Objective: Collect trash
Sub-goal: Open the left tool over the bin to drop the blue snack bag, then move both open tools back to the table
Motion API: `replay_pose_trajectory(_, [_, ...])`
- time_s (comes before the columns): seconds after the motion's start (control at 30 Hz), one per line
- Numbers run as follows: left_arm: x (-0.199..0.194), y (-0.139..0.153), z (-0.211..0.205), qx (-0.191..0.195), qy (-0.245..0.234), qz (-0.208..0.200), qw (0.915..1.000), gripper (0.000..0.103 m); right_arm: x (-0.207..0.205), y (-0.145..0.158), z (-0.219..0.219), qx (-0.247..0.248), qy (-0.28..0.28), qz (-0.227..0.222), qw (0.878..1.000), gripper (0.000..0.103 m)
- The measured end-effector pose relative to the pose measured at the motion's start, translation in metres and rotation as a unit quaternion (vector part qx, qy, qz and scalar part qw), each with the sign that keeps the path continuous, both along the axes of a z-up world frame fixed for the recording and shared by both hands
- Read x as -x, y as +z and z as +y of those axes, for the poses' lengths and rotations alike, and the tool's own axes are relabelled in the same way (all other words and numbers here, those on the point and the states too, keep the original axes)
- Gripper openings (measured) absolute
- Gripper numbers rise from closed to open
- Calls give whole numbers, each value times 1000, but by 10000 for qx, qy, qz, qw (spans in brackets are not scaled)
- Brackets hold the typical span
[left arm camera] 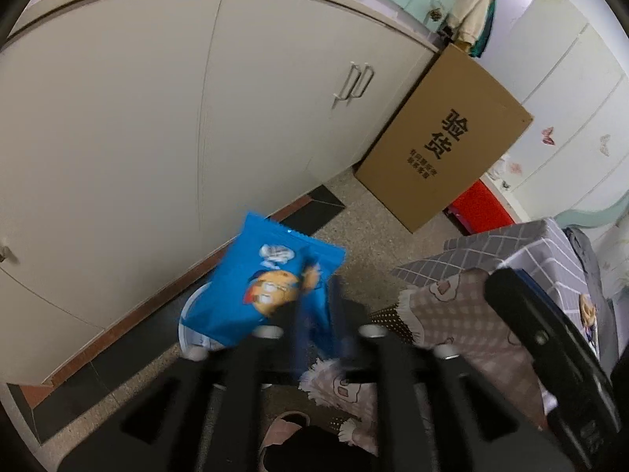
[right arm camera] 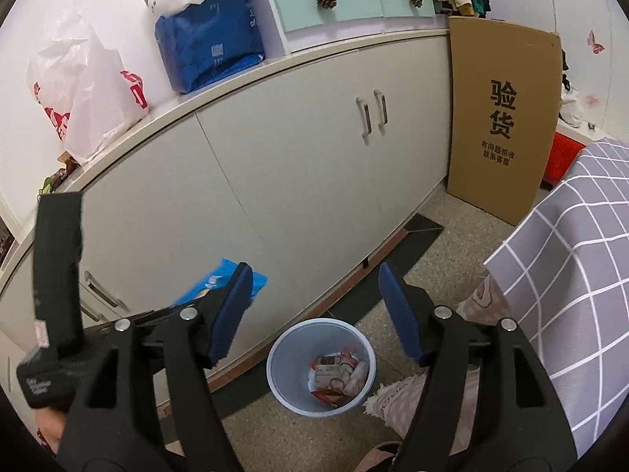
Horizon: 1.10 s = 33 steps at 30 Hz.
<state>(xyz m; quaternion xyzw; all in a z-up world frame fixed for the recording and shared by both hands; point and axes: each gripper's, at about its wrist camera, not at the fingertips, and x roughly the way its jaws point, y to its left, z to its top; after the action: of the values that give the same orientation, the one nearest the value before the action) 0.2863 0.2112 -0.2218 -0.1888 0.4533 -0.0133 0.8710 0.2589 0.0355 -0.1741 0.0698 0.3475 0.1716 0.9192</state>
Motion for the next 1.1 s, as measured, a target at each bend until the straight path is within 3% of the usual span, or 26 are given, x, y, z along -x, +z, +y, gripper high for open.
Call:
replay_pose_trajectory(0.03, [0,1,0,-79,114,-15,9999,66,0,0,-3,-29,-26,1,10000,66])
replay_pose_trajectory(0.07, [2,3,2,-164,234,-89,9996,68,0,1,-5,-73,-51,13,10000,66])
replay_pose_trajectory(0.17, [5,9,0,-382,351,-166,9985,68,1,2,-12,-146,-73,45,9999,66])
replay_pose_trajectory(0.4, [17,25,-7,-245,276,-187,9991,68,12,10,-24,-165,-129,1,9998,66])
replay_pose_trajectory(0.67, [42,66,-41,-236,5,-593,9980,69,36,36,-59,-288,-357,-184,9988,68])
replay_pose_trajectory(0.87, [59,103,-93,-352,-405,-1004,9935,71,62,60,-112,-170,-740,-370,9964,69])
replay_pose_trajectory(1.1, [69,120,-206,-680,-1456,-1161,9802,72,103,73,-204,77,-1413,-476,9888,69])
